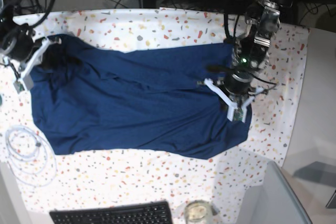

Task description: Layout the t-shirt on the table in an organized manner, then fold the t-shirt properly

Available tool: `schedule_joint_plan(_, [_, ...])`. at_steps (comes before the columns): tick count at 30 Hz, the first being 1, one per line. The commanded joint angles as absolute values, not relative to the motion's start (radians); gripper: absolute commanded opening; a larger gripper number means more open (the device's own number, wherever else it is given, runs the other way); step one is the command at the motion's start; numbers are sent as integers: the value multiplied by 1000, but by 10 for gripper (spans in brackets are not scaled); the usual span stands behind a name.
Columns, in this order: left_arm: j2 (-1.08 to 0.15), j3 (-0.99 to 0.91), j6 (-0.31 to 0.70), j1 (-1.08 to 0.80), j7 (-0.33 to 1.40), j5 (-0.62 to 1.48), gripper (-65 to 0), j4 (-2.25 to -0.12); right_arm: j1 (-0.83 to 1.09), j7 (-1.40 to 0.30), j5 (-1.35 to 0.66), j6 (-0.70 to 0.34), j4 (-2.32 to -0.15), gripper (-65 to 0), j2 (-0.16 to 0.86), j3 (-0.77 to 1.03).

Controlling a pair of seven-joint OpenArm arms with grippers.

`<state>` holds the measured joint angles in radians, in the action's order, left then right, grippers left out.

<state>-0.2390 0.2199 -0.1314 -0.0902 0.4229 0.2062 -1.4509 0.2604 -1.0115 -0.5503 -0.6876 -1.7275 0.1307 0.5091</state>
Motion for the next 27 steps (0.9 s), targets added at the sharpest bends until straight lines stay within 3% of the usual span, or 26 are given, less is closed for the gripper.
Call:
schedule_joint_plan(1, [-249,219,-137,-120,429,202,-650,-1460,239,-1021,-568,-656,-1745,-648,143,498])
schedule_joint_plan(8, [-252,180,-134,-193,429,202,-650,-1468,101,-1050,-567,-598,-1715,-648,143,320])
schedule_joint_plan(12, [-249,180,-137,-211,429,202,-650,-1434,-18,-1047,-567,-535,-1566,-648,143,209])
schedule_joint_plan(17, [-257,174,-139,-217,429,202,-650,-1391,-145,-1021,-567,-527,-1380,-638,147,102])
schedule_joint_plan(19, [-272,177,-139,-231,429,202,-650,-1391,-166,-1030,-567,-527,-1380,-572,159,71])
schedule_joint_plan(21, [-274,170,-139,-239,429,202,-650,-1400,-157,-1040,-568,-526,-1449,-458,182,59])
schedule_joint_plan(24, [-294,170,-139,-240,429,202,-650,-1399,-61,-1023,-568,-519,-1615,-330,199,136])
schedule_joint_plan(27, [-300,170,-139,-240,429,202,-650,-1400,51,-1004,-568,-463,-1716,-272,191,295])
